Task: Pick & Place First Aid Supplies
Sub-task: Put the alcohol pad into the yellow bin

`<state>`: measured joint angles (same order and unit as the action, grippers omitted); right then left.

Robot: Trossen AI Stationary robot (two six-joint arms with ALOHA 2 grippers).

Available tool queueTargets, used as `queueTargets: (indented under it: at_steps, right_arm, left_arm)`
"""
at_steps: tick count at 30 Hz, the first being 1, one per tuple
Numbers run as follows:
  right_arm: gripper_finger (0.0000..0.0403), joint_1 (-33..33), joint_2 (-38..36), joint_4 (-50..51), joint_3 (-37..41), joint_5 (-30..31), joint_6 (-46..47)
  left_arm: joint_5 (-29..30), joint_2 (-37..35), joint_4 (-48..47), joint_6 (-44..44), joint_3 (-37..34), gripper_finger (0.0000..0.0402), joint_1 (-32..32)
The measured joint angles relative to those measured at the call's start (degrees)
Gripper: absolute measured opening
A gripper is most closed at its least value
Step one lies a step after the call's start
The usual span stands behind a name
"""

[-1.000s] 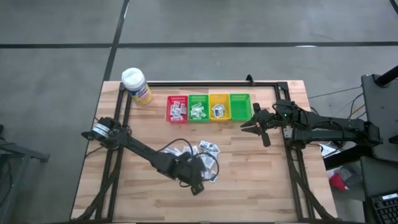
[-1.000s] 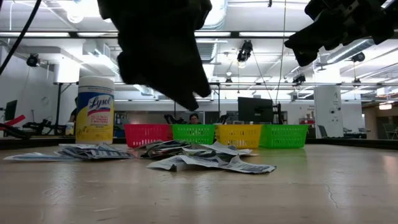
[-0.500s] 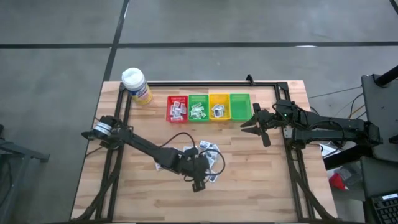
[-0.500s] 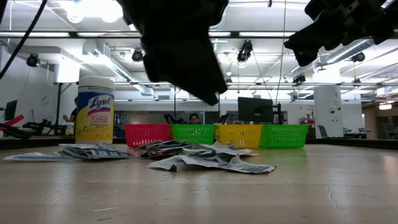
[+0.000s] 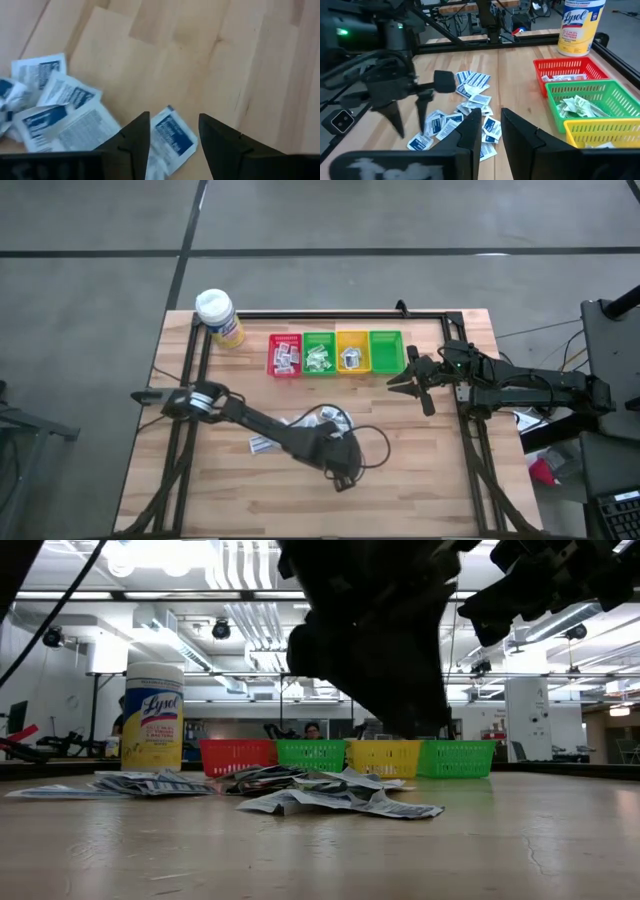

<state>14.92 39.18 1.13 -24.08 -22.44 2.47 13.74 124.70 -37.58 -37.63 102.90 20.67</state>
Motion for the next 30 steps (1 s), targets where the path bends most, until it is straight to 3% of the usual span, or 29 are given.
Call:
queueTargets:
  at_steps: [7, 15, 30]
  right_arm:
    - [0.0078, 0.0, 0.0, 0.1, 0.0, 0.0, -1.2]
    - [0.0088, 0.0, 0.0, 0.3, 0.0, 0.0, -1.2]
    - [0.0068, 0.0, 0.0, 0.3, 0.0, 0.0, -1.5]
  left_arm:
    - [-0.3, 2.1, -2.7, -6.4, 0.9, 0.0162, 0.0]
    - [4.0, 0.1, -6.8, -9.5, 1.4, 0.0162, 0.0]
    - [1.3, 0.5, -5.9, -11.9, -2.0, 0.0162, 0.2]
